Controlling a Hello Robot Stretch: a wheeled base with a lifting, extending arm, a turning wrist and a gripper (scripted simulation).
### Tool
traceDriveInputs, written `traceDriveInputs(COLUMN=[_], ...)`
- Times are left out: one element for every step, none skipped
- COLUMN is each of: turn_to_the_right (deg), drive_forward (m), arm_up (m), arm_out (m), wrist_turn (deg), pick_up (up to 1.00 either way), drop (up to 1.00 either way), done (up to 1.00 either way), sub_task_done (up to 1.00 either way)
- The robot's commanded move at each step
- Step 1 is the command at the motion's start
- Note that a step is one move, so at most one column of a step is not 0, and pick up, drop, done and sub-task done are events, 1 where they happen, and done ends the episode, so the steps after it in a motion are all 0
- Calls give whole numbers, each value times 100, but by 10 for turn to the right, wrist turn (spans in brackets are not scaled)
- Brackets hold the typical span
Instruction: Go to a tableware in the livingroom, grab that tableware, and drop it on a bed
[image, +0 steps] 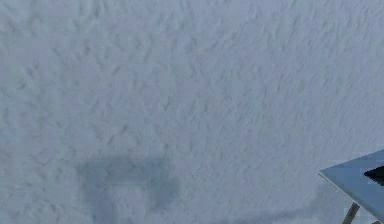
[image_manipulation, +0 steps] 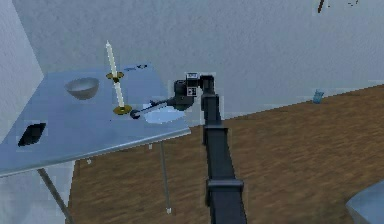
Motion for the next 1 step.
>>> traceDriveInputs(turn_to_the_right=[0], drive_forward=[0], arm_up=[12], arm_out=[0], wrist_turn=[0], pick_up=[0], drop=[0], done=[0], sub_task_done=[0])
